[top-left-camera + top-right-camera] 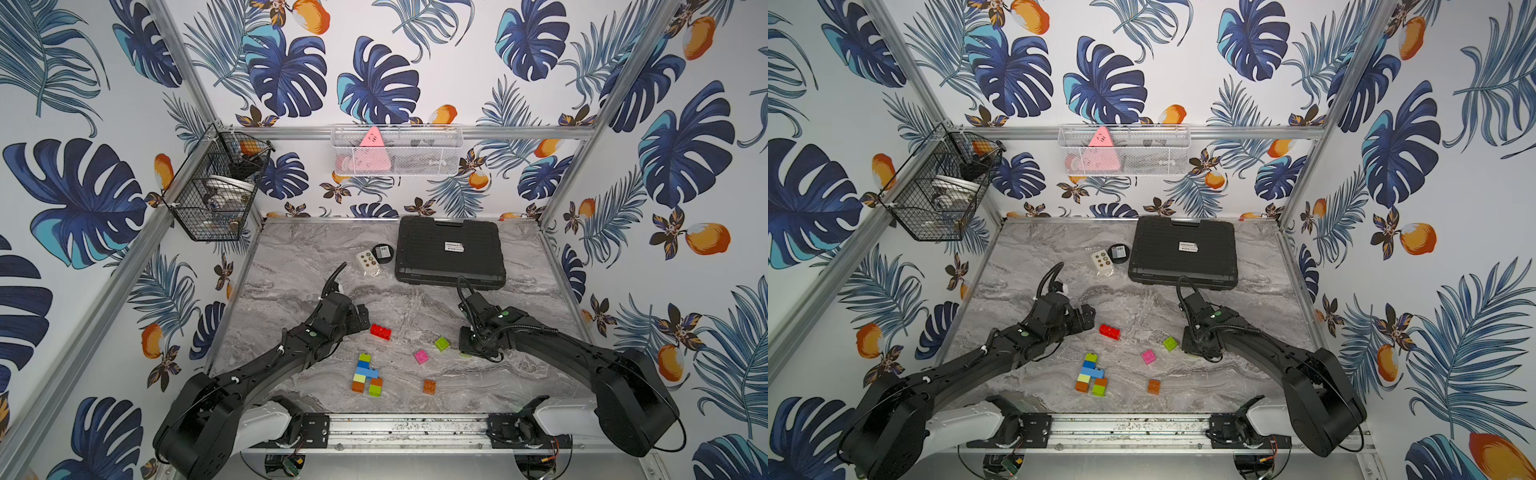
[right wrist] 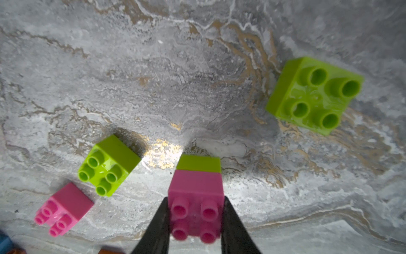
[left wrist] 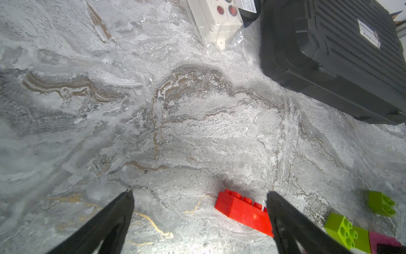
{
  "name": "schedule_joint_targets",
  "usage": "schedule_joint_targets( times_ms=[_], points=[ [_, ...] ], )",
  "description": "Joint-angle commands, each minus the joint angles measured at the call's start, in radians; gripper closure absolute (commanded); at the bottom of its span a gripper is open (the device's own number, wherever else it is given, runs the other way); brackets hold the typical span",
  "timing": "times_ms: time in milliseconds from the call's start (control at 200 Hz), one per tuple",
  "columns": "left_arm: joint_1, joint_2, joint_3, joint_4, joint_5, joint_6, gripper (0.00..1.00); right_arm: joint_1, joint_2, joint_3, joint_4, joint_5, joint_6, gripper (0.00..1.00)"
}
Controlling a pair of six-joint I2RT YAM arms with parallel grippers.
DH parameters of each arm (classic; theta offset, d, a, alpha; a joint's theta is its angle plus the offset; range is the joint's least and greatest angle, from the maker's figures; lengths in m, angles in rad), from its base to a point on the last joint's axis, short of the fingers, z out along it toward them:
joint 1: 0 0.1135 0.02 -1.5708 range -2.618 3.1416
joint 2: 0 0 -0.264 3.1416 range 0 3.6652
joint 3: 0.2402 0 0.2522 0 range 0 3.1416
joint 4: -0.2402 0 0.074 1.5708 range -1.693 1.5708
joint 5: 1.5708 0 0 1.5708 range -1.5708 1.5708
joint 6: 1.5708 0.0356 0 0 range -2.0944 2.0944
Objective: Assemble the letter h with lego
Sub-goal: Assemble the lego brick with the lego brick, then pick up the lego brick from the center of the board, then place the lego brick at the center of the board.
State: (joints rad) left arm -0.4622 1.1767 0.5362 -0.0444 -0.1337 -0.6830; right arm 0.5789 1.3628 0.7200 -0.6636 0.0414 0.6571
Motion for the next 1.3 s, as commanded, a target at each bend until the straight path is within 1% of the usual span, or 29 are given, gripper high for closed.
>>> schedule_joint_targets(
  times_ms=[0,135,200,235,275,400,565,650,811,881,936,1006,1141,1296],
  points=[
    [0.000,0.008,0.003,0.007,0.004,-0.004,0.01,0.015,0.060,-0.004,-0.038,-0.023,0.018,0.75],
    [0.000,0.014,0.005,0.002,-0.002,-0.008,0.01,0.032,0.131,0.029,-0.065,-0.013,-0.005,0.76],
    [0.000,0.017,0.004,0.009,0.011,-0.007,0.01,0.035,0.169,0.023,-0.048,-0.029,-0.013,0.76],
    [0.000,0.015,0.007,0.001,0.008,-0.004,0.01,0.044,0.183,0.030,-0.056,-0.008,-0.007,0.77],
    [0.000,0.011,0.011,-0.007,-0.001,-0.004,0.01,0.048,0.191,0.029,-0.047,-0.013,-0.009,0.77],
    [0.000,0.013,0.004,0.006,0.004,-0.008,0.01,0.044,0.175,0.039,-0.034,-0.046,-0.003,0.77],
    [0.000,0.009,0.007,-0.008,-0.010,-0.007,0.01,0.044,0.110,0.118,-0.096,0.004,-0.014,0.77],
    [0.000,0.017,0.001,0.009,0.005,-0.011,0.01,0.042,0.084,0.162,-0.127,0.019,-0.033,0.75],
    [0.000,0.012,0.004,-0.003,-0.010,-0.011,0.01,0.031,0.092,0.204,-0.088,0.036,-0.098,0.74],
    [0.000,0.017,-0.005,0.018,0.006,-0.018,0.01,0.026,0.136,0.257,-0.065,0.062,-0.143,0.74],
    [0.000,0.022,-0.002,0.019,0.014,-0.016,0.01,0.026,0.199,0.310,-0.048,0.068,-0.192,0.74],
    [0.000,0.023,0.006,-0.001,-0.007,-0.011,0.01,0.024,0.293,0.379,-0.034,0.076,-0.231,0.74],
    [0.000,0.014,-0.001,-0.001,-0.014,-0.015,0.01,0.019,0.423,0.478,-0.015,0.060,-0.255,0.73],
    [0.000,0.014,0.001,-0.008,-0.023,-0.015,0.01,0.016,0.506,0.507,-0.017,0.035,-0.264,0.70]
  ],
)
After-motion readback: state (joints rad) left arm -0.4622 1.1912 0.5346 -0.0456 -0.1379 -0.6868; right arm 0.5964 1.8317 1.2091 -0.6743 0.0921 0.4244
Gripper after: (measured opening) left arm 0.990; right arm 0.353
